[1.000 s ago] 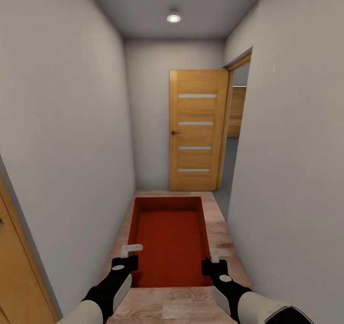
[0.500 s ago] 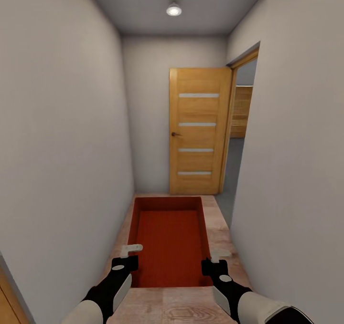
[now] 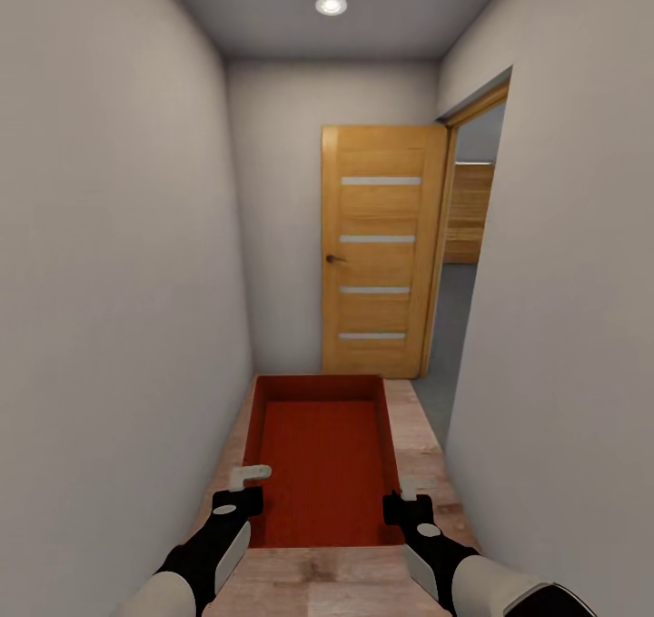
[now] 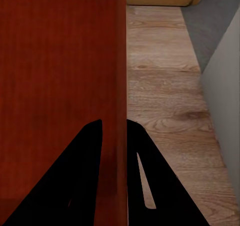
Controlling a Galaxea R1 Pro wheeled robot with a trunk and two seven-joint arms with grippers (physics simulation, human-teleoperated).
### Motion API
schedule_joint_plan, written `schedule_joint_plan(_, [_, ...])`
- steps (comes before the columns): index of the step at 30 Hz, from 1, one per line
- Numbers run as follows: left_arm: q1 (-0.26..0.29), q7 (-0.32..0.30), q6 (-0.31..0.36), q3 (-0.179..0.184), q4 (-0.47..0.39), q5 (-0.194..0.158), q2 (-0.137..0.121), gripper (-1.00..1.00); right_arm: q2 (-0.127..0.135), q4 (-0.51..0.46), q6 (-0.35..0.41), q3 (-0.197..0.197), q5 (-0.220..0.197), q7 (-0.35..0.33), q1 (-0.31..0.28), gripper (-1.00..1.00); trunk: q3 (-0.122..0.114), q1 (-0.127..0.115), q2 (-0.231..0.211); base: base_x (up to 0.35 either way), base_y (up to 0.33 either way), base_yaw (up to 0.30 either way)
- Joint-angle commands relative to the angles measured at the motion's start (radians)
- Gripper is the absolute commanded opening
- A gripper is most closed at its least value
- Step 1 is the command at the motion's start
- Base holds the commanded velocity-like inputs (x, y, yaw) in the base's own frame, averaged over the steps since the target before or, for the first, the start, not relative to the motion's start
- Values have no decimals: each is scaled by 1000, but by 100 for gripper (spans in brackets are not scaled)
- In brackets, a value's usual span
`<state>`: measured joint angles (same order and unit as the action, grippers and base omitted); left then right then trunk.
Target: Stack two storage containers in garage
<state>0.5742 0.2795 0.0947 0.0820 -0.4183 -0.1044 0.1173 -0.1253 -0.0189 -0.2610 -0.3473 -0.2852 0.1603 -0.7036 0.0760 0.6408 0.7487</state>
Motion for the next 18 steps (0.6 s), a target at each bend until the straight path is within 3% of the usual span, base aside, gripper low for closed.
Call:
schedule_joint_plan(1, [1,13,6,-11,-4,-9,-48,-100,0,-3,2,36,12,1,0,-100,2,1,1,322,0,0])
schedule_joint_plan(18, [1,13,7,-11,-4,-9,-48,-100,0,-3,2,36,12,1,0,-100,2,1,1,322,0,0])
